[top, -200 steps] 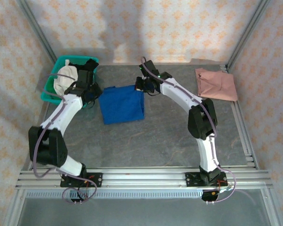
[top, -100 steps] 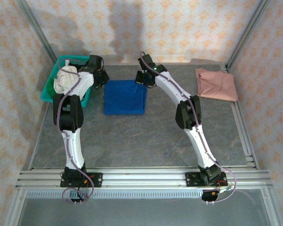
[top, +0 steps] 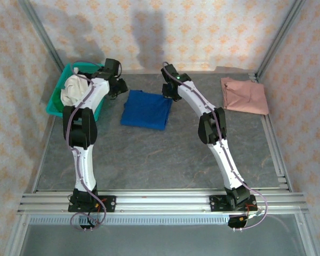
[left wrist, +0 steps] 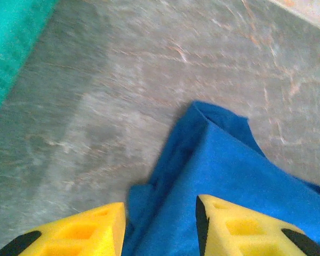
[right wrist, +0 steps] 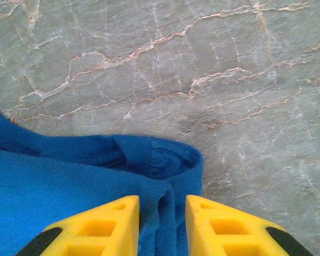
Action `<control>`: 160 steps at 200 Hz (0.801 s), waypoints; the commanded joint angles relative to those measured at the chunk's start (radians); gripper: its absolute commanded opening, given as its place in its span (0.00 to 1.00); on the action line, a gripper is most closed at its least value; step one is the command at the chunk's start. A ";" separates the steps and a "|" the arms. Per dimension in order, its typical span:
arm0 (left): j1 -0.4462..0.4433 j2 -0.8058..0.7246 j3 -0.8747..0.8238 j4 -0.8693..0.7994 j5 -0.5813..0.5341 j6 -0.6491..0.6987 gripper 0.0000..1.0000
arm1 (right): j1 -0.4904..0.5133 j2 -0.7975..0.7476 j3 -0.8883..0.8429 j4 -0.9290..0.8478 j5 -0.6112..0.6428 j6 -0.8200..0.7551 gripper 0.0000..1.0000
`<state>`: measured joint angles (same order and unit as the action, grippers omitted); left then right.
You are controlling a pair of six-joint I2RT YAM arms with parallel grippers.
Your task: Fold and stack the t-shirts
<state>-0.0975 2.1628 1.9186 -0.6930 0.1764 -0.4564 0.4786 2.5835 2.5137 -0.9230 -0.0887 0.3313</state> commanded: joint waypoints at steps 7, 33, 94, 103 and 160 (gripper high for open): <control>-0.068 0.134 0.109 -0.045 0.052 0.062 0.35 | -0.003 -0.056 -0.083 0.042 0.002 -0.040 0.32; -0.074 0.312 0.299 -0.132 0.054 0.058 0.29 | -0.006 -0.020 -0.111 0.028 0.058 -0.042 0.29; -0.079 0.480 0.502 -0.124 0.156 0.090 0.34 | 0.016 -0.277 -0.610 0.222 0.010 -0.004 0.12; -0.083 0.499 0.530 -0.118 0.184 0.104 0.36 | 0.026 -0.337 -0.723 0.268 0.005 0.009 0.10; -0.167 0.542 0.630 -0.083 0.386 0.185 0.41 | 0.091 -0.724 -1.179 0.335 0.011 0.066 0.20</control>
<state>-0.1963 2.6869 2.5240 -0.7757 0.4221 -0.3286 0.5541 2.0068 1.4181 -0.5907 -0.0895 0.3729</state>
